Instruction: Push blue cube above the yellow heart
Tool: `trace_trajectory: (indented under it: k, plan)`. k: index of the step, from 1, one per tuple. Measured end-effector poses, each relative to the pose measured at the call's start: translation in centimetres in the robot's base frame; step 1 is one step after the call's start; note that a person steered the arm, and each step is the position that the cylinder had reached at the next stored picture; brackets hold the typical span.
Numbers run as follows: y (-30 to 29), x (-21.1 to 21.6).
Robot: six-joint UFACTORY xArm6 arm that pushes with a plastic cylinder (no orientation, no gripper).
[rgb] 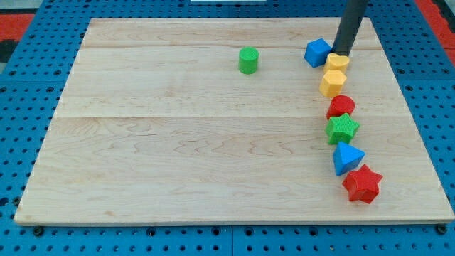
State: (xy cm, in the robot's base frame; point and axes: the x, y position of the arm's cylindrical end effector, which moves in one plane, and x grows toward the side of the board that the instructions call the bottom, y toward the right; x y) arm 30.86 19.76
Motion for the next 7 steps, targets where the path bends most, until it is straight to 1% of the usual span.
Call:
trace_trajectory:
  k: [1, 2, 3, 4, 5, 6, 7]
  plan:
    - [-0.8, 0.7]
    - [0.9, -0.8]
    - [1.2, -4.0]
    - [-5.6, -5.2]
    - [-8.9, -2.9]
    - [-6.5, -1.5]
    - [-6.4, -1.6]
